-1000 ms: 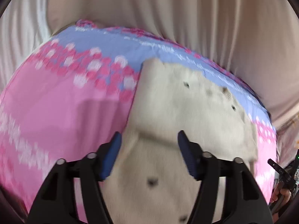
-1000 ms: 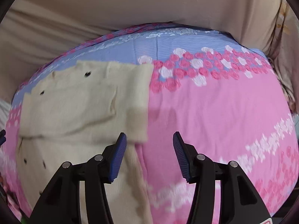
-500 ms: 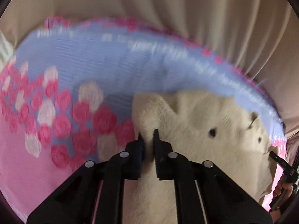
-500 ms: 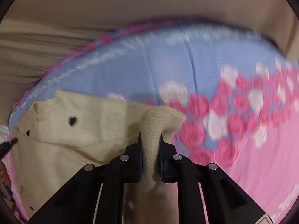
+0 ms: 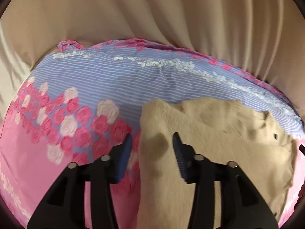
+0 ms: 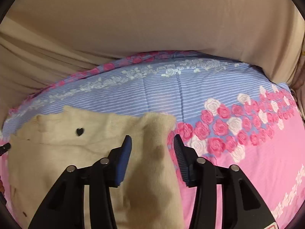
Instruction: Fold small clothes
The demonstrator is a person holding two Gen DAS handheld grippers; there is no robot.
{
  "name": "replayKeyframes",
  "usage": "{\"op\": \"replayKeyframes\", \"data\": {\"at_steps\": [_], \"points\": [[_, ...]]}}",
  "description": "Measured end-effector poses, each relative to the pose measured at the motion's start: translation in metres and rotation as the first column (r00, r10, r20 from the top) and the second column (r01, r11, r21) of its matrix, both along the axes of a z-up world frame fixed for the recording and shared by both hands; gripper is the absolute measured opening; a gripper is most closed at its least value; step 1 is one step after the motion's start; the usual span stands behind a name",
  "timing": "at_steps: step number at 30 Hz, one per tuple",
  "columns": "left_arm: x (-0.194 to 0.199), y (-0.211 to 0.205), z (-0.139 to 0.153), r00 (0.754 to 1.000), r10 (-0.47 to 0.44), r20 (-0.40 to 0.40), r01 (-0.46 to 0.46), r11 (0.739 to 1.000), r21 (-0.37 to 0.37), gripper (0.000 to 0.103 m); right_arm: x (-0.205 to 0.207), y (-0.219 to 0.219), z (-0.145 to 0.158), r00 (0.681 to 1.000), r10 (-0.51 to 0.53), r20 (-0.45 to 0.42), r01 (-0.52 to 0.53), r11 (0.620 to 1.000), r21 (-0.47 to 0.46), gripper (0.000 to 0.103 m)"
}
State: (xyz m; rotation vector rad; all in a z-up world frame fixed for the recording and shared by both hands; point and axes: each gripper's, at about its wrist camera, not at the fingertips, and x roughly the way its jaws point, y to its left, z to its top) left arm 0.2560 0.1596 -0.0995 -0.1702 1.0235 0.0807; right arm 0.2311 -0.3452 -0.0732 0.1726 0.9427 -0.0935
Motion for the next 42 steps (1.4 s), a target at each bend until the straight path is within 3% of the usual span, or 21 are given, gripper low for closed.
{"op": "replayKeyframes", "data": {"at_steps": [5,11,15,17,18,19,20,21,23,28,30,34,35,37,38,40,42], "points": [[-0.057,0.001,0.000,0.997,-0.020,-0.081,0.019,1.000,-0.012,0.065,-0.061,0.001,-0.009,0.995,0.019,-0.103,-0.012,0.998,0.063,0.051],[-0.151,0.017,-0.036,0.970,0.024,-0.242,-0.052,0.993,-0.110,0.066,-0.166,0.005,-0.036,0.972,0.064,-0.228,-0.032,0.990,0.140,0.056],[-0.212,0.015,-0.039,0.964,-0.015,-0.264,-0.018,0.992,-0.123,0.065,-0.237,0.009,-0.051,0.948,0.099,-0.301,-0.064,0.990,0.124,0.061],[-0.238,0.007,-0.039,0.958,-0.065,-0.279,0.039,0.994,-0.099,0.061,-0.265,0.009,-0.060,0.935,0.111,-0.338,-0.069,0.989,0.133,0.061],[-0.248,0.004,-0.039,0.957,-0.080,-0.278,0.060,0.995,-0.080,0.052,-0.279,0.010,-0.066,0.925,0.116,-0.363,-0.071,0.988,0.134,0.061],[-0.254,0.003,-0.038,0.958,-0.086,-0.273,0.070,0.995,-0.066,0.037,-0.287,0.010,-0.070,0.919,0.118,-0.377,-0.071,0.988,0.136,0.061],[-0.259,0.004,-0.037,0.959,-0.082,-0.271,0.064,0.995,-0.072,0.029,-0.297,0.012,-0.075,0.914,0.126,-0.386,-0.070,0.986,0.154,0.061],[-0.262,0.008,-0.037,0.960,-0.070,-0.273,0.042,0.993,-0.106,0.013,-0.304,0.015,-0.077,0.916,0.132,-0.379,-0.074,0.984,0.164,0.060],[-0.265,0.012,-0.035,0.961,-0.053,-0.271,0.009,0.986,-0.164,0.006,-0.308,0.024,-0.074,0.922,0.175,-0.345,-0.120,0.977,0.174,0.009],[-0.278,0.011,-0.003,0.972,-0.064,-0.226,0.030,0.988,-0.150,0.005,-0.319,0.024,-0.032,0.959,0.170,-0.228,-0.134,0.977,0.166,0.007],[-0.283,0.012,-0.005,0.967,-0.068,-0.246,0.037,0.991,-0.128,0.006,-0.325,0.019,-0.032,0.953,0.175,-0.246,-0.144,0.980,0.137,0.007],[-0.286,0.010,-0.020,0.953,-0.045,-0.300,0.016,0.995,-0.097,0.010,-0.337,0.013,-0.069,0.915,0.158,-0.372,-0.121,0.985,0.121,0.014],[-0.288,0.008,-0.017,0.954,-0.036,-0.297,0.010,0.996,-0.087,0.012,-0.338,0.013,-0.067,0.917,0.151,-0.368,-0.111,0.986,0.127,0.017],[-0.292,-0.003,-0.002,0.964,-0.023,-0.264,0.018,1.000,-0.022,0.037,-0.340,0.015,-0.049,0.939,0.134,-0.317,-0.106,0.989,0.103,0.017],[-0.293,-0.008,0.008,0.972,-0.009,-0.234,0.012,1.000,0.013,0.044,-0.339,0.017,-0.036,0.952,0.129,-0.277,-0.111,0.991,0.080,0.017],[-0.293,-0.020,0.020,0.982,-0.012,-0.188,0.016,1.000,0.020,0.048,-0.335,0.021,-0.022,0.965,0.139,-0.223,-0.127,0.989,0.071,0.014],[-0.288,-0.035,0.025,0.982,-0.043,-0.183,0.046,0.999,0.009,0.048,-0.319,0.028,-0.027,0.956,0.178,-0.235,-0.161,0.983,0.089,0.009]]}}
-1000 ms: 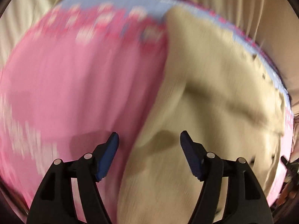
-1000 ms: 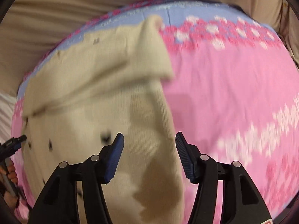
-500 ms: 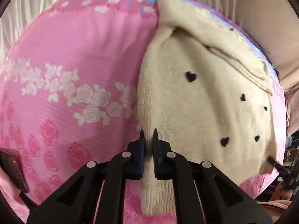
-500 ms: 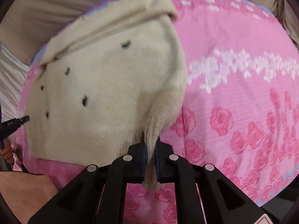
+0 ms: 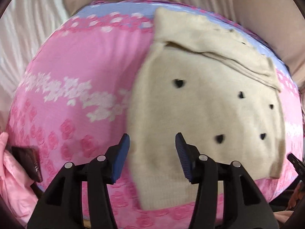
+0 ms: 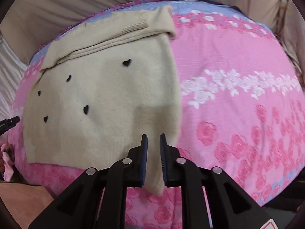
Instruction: Fold small clothes
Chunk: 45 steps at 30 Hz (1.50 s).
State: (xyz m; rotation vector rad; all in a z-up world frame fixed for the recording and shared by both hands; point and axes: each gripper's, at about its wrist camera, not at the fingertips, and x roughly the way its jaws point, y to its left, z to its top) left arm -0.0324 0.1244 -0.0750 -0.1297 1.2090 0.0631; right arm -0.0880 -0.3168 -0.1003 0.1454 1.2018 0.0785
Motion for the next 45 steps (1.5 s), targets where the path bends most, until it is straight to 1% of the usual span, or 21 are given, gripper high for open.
{"op": "replayKeyframes", "data": {"at_steps": [2,4,7,8,10,11,12,15,17,18,20,21,22,23,27,29,31,33,37,41,45], "points": [[0.003,-0.011,-0.001,1.000,-0.017,0.004,0.017,1.000,0.011,0.048,0.009,0.003,-0.024,0.997,0.027,-0.071,-0.029,0.999,-0.028,0.008],[0.007,-0.021,-0.005,1.000,-0.026,0.003,0.026,1.000,0.015,0.048,0.010,0.003,-0.042,0.992,0.005,-0.129,-0.009,0.999,-0.031,0.007],[0.005,-0.028,-0.008,1.000,-0.017,-0.002,0.017,1.000,-0.003,0.048,0.007,0.003,-0.024,0.998,-0.017,-0.065,0.018,1.000,0.004,0.009],[0.004,-0.032,-0.009,1.000,-0.016,-0.006,0.016,1.000,-0.004,0.048,0.008,0.006,-0.018,0.999,-0.005,-0.039,0.005,1.000,-0.009,0.013],[0.006,-0.038,-0.012,0.999,-0.027,-0.016,0.027,1.000,-0.002,0.048,0.012,0.012,-0.028,0.996,0.037,-0.083,-0.040,0.998,-0.041,0.017],[0.006,-0.040,-0.014,0.999,-0.030,-0.023,0.030,1.000,0.000,0.048,0.015,0.014,-0.039,0.990,0.051,-0.129,-0.060,0.996,-0.068,0.017],[0.007,-0.041,-0.016,0.999,-0.033,-0.027,0.033,0.999,0.000,0.048,0.016,0.016,-0.043,0.989,0.049,-0.141,-0.061,0.995,-0.079,0.017],[0.006,-0.040,-0.019,0.999,-0.025,-0.035,0.026,1.000,0.005,0.048,0.010,0.012,-0.028,0.997,0.024,-0.077,-0.029,0.998,-0.054,0.018],[0.006,-0.039,-0.022,0.999,-0.018,-0.046,0.019,1.000,0.012,0.049,0.008,0.011,-0.022,0.998,0.023,-0.050,-0.026,0.998,-0.060,0.029],[0.005,-0.038,-0.024,0.998,-0.017,-0.054,0.018,1.000,0.020,0.049,0.008,0.008,-0.022,0.998,0.016,-0.055,-0.020,0.997,-0.071,0.030],[0.001,-0.035,-0.026,0.998,-0.011,-0.066,0.014,0.999,0.045,0.052,0.004,0.001,-0.022,0.998,-0.018,-0.065,0.014,0.997,-0.070,0.030],[-0.004,-0.031,-0.026,0.998,-0.005,-0.069,0.009,0.998,0.056,0.059,0.002,-0.005,-0.020,0.997,-0.034,-0.063,0.030,0.997,-0.065,0.032],[-0.008,-0.028,-0.026,0.998,-0.001,-0.070,0.005,0.998,0.061,0.065,-0.001,-0.008,-0.017,0.997,-0.050,-0.063,0.046,0.997,-0.062,0.039],[-0.014,-0.023,-0.027,0.997,0.006,-0.073,-0.001,0.998,0.063,0.067,-0.005,-0.013,-0.016,0.996,-0.064,-0.063,0.060,0.997,-0.056,0.043],[-0.040,0.004,-0.043,0.989,0.042,-0.145,-0.033,0.997,0.064,0.071,-0.014,-0.022,-0.019,0.992,-0.088,-0.087,0.087,0.996,-0.011,0.047],[-0.049,0.014,-0.051,0.981,0.065,-0.181,-0.054,0.997,0.063,0.072,-0.018,-0.025,-0.024,0.988,-0.102,-0.114,0.104,0.995,0.011,0.047],[-0.058,0.024,-0.062,0.968,0.091,-0.235,-0.092,0.996,0.009,0.072,-0.021,-0.026,-0.030,0.984,-0.111,-0.138,0.117,0.993,0.031,0.047],[-0.061,0.025,-0.065,0.964,0.100,-0.247,-0.107,0.994,-0.015,0.072,-0.024,-0.023,-0.033,0.984,-0.106,-0.142,0.112,0.993,0.038,0.047],[-0.056,0.012,-0.063,0.969,0.055,-0.240,-0.060,0.998,-0.012,0.072,-0.024,-0.012,-0.037,0.987,-0.070,-0.146,0.077,0.996,0.040,0.047],[-0.053,-0.005,-0.061,0.973,0.010,-0.232,-0.004,1.000,0.027,0.072,-0.025,-0.005,-0.038,0.989,-0.044,-0.141,0.050,0.998,0.038,0.047],[-0.051,-0.014,-0.062,0.973,0.005,-0.232,0.006,0.999,0.045,0.072,-0.025,-0.004,-0.041,0.988,-0.034,-0.150,0.041,0.998,0.042,0.047]]}}
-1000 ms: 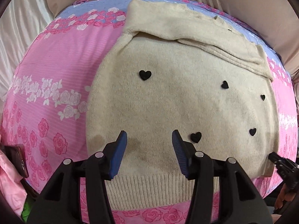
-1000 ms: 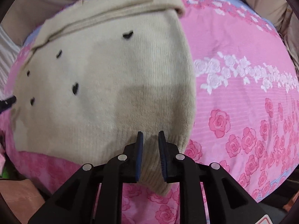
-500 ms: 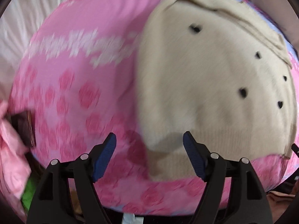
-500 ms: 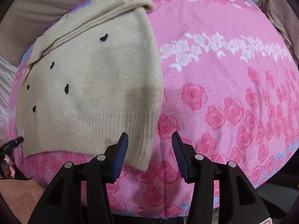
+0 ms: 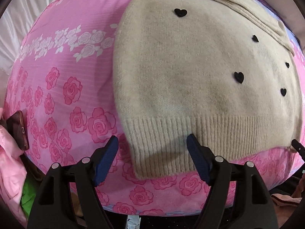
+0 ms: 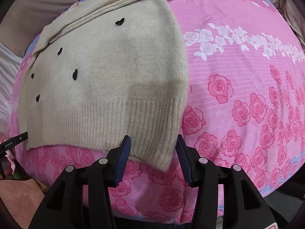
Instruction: Fold small clothes
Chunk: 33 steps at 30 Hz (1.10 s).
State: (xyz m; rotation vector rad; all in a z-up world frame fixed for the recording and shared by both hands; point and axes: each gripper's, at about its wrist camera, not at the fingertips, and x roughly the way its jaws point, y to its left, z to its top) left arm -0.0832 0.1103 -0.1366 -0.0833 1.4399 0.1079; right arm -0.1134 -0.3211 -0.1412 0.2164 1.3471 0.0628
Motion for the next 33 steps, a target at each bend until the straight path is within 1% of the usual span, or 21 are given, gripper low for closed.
{"op": "replayKeyframes", "data": {"at_steps": [5,7,9,10,11,12,13,14,16,18,19,22,26,30,31,33], "points": [[0.006,-0.002,-0.003,1.000,0.009,-0.013,-0.009,1.000,-0.020,0.072,0.001,0.003,-0.003,1.000,0.010,-0.009,-0.010,1.000,-0.004,0.047],[0.007,-0.004,-0.009,1.000,0.016,-0.022,-0.016,0.999,-0.034,0.072,-0.001,0.003,-0.003,1.000,0.014,-0.010,-0.014,1.000,-0.006,0.047],[0.007,-0.001,-0.010,0.999,0.026,-0.036,-0.028,0.998,-0.056,0.072,-0.001,0.003,-0.004,1.000,0.015,-0.007,-0.015,1.000,-0.008,0.045],[0.007,0.000,-0.011,0.999,0.026,-0.046,-0.030,0.997,-0.072,0.072,-0.002,0.002,-0.004,1.000,0.016,-0.007,-0.016,1.000,-0.006,0.037],[0.007,0.004,-0.013,0.998,0.023,-0.053,-0.028,0.996,-0.087,0.071,-0.002,0.002,-0.004,1.000,0.017,-0.005,-0.017,1.000,0.004,0.023],[0.008,0.004,-0.013,0.998,0.018,-0.064,-0.025,0.994,-0.111,0.065,-0.001,0.004,-0.004,1.000,0.021,-0.003,-0.021,1.000,0.020,0.014],[0.008,0.003,-0.013,0.998,0.007,-0.069,-0.016,0.992,-0.128,0.058,-0.001,0.005,-0.004,1.000,0.025,0.001,-0.025,1.000,0.016,0.011],[0.011,0.007,-0.014,0.997,-0.006,-0.071,-0.004,0.991,-0.133,0.053,-0.001,0.008,-0.001,0.999,0.036,0.013,-0.036,0.999,0.008,0.009],[0.011,0.005,-0.011,0.996,-0.032,-0.079,0.020,0.988,-0.152,0.027,-0.002,0.009,0.004,0.998,0.050,0.030,-0.050,0.999,0.005,0.009],[0.011,0.006,-0.008,0.996,-0.034,-0.084,0.019,0.986,-0.165,0.017,-0.002,0.011,0.012,0.997,0.063,0.055,-0.063,0.998,0.005,0.008],[0.011,0.007,-0.005,0.996,-0.034,-0.083,0.019,0.985,-0.171,0.014,-0.003,0.010,0.016,0.996,0.063,0.069,-0.063,0.998,0.003,0.008],[0.012,0.010,0.006,0.997,-0.032,-0.064,0.020,0.983,-0.181,0.009,-0.003,0.006,0.026,0.994,0.055,0.093,-0.056,0.998,0.006,0.008],[0.012,0.016,0.024,0.999,-0.028,-0.024,0.022,0.978,-0.207,0.008,-0.001,0.003,0.038,0.991,0.045,0.124,-0.046,0.999,0.012,0.008],[0.007,0.014,0.057,0.999,-0.002,0.040,0.012,0.968,-0.249,0.008,0.000,0.001,0.053,0.985,0.039,0.165,-0.044,0.999,0.027,0.008],[0.006,0.018,0.060,0.999,0.003,0.053,0.011,0.966,-0.258,0.008,0.000,0.000,0.058,0.983,0.037,0.178,-0.044,0.998,0.035,0.008],[0.005,0.019,0.077,0.996,0.022,0.091,0.004,0.961,-0.277,0.008,-0.002,-0.003,0.067,0.979,0.035,0.203,-0.045,0.998,0.042,0.008]]}}
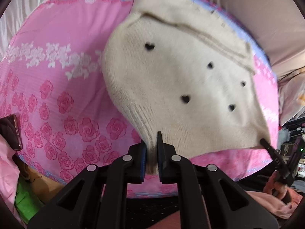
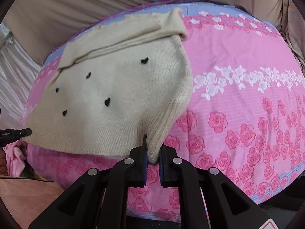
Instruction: Fold small clothes
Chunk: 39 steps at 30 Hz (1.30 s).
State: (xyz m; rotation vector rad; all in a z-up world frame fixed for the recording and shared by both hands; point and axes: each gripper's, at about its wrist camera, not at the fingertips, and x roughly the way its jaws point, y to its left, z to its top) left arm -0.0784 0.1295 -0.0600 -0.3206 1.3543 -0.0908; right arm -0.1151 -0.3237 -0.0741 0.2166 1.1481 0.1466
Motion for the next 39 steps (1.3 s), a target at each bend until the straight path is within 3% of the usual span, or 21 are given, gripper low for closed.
{"op": "replayKeyframes", "data": {"at_steps": [5,9,22,30,34,37,39], "points": [[-0.007,0.002,0.039,0.996,0.052,0.072,-0.050,0.998,-0.035,0.008,-0.006,-0.008,0.028,0.997,-0.005,0.081,0.003,1.000,0.025,0.007],[-0.011,0.004,0.048,0.996,0.053,0.067,-0.052,0.999,-0.014,0.007,-0.016,-0.016,0.037,0.993,-0.007,0.117,0.007,1.000,0.000,0.006],[-0.052,-0.003,0.018,0.994,0.022,-0.111,-0.017,0.999,0.047,0.006,-0.058,-0.018,0.005,0.995,0.071,-0.065,-0.072,0.997,-0.015,0.006],[-0.069,-0.009,0.032,0.986,-0.001,-0.164,0.018,0.995,0.100,0.006,-0.085,-0.023,0.018,0.985,0.111,-0.132,-0.105,0.993,0.055,0.006],[-0.053,-0.008,0.076,0.996,0.052,-0.067,-0.046,0.995,0.088,0.006,-0.080,-0.029,0.050,0.991,0.106,-0.081,-0.099,0.991,0.089,0.006],[-0.022,-0.010,0.117,0.995,0.062,0.083,-0.067,0.996,0.063,0.006,-0.045,-0.037,0.093,0.995,0.070,0.074,-0.076,0.994,0.080,0.006],[0.005,-0.014,0.138,0.981,0.040,0.188,-0.053,0.996,0.068,0.006,-0.013,-0.044,0.121,0.980,0.033,0.195,-0.049,0.996,0.078,0.006]]}}
